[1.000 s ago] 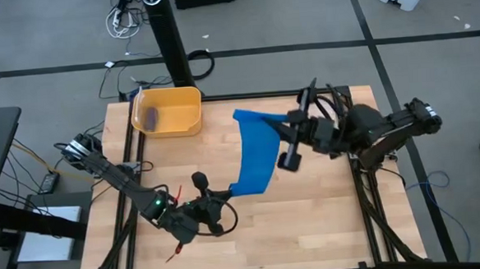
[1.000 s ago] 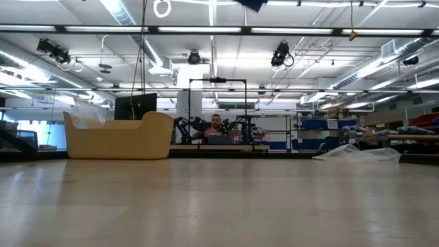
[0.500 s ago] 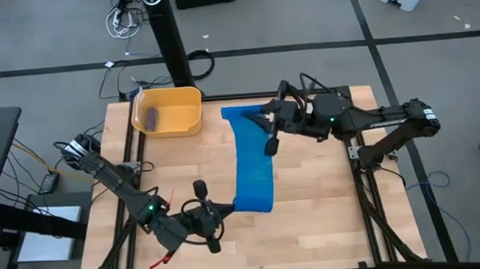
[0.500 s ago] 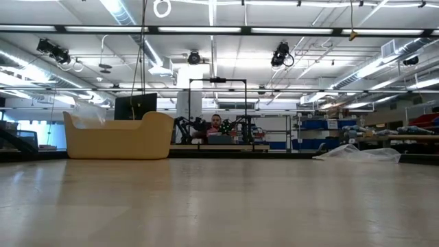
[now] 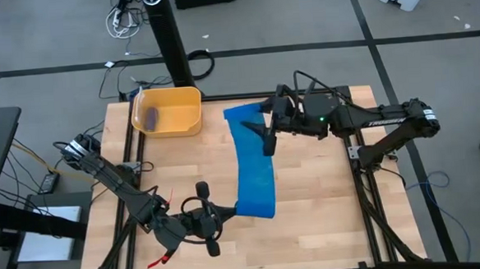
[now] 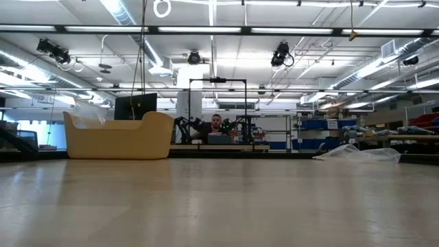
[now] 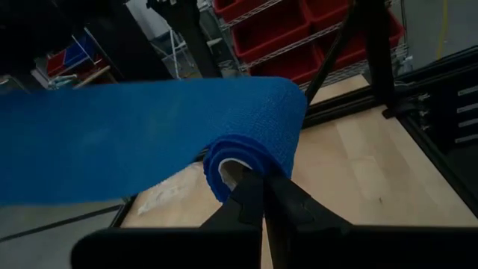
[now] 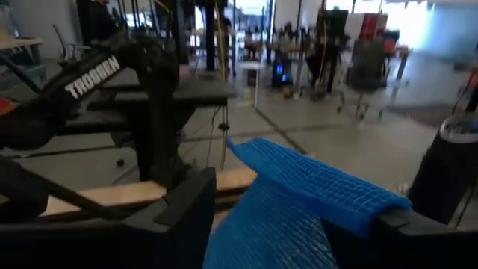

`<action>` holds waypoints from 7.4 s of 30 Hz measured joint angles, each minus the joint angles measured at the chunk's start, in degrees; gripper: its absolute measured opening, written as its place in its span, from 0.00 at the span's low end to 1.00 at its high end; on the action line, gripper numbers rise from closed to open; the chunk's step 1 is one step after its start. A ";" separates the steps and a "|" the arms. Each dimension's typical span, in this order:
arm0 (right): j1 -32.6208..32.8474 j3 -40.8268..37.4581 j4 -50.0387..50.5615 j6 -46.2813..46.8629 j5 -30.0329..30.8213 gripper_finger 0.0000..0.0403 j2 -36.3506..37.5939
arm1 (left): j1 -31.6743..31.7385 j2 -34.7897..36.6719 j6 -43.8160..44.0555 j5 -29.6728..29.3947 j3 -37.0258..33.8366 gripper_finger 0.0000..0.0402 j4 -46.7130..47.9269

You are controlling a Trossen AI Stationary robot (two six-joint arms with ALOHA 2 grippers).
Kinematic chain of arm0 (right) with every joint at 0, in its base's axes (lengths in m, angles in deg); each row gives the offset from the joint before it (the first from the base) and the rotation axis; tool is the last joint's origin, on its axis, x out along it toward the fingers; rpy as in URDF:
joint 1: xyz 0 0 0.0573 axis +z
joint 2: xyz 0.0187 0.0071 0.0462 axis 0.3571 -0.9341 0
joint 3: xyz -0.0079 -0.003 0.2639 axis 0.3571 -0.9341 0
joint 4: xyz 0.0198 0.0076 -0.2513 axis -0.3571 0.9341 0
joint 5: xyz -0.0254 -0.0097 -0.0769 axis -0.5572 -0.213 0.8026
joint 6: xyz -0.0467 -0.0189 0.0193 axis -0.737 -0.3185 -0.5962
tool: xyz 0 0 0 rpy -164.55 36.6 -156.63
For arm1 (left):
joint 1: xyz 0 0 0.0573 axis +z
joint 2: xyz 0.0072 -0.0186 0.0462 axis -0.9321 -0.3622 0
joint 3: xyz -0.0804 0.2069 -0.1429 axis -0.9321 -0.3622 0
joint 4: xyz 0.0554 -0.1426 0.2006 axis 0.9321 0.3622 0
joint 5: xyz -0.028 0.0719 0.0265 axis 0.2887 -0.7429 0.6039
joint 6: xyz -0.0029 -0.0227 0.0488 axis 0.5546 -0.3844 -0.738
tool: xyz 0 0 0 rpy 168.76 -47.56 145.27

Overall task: Roll bandage
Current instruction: Roll the blue bandage

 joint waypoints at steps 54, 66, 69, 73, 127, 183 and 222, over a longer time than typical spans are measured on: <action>2.34 -8.15 27.59 3.14 -19.63 0.48 12.60 | -0.01 3.21 4.28 2.09 -0.02 0.01 -2.94; 15.49 -50.26 -35.49 -0.28 -11.87 0.45 15.13 | 0.96 6.34 -0.13 -0.96 1.18 0.01 -11.18; 16.85 -54.45 -48.67 1.50 -10.50 0.44 10.43 | 0.96 6.40 -2.32 -1.85 3.47 0.01 -10.83; 18.79 -54.29 -55.69 3.58 -10.17 0.48 4.40 | 0.96 6.40 -5.31 -3.07 6.04 0.01 -10.40; 38.02 -25.70 -39.32 -5.56 -0.60 0.00 -9.84 | 5.49 6.27 -20.04 -27.60 -6.72 0.01 -15.82; 17.32 -11.13 -5.37 -10.48 16.26 0.37 4.59 | 0.04 -9.31 -21.30 -5.02 3.17 0.01 -15.86; 24.49 -46.25 -37.04 0.01 3.25 0.54 16.43 | 5.76 -2.23 3.26 -2.53 3.17 0.01 -22.91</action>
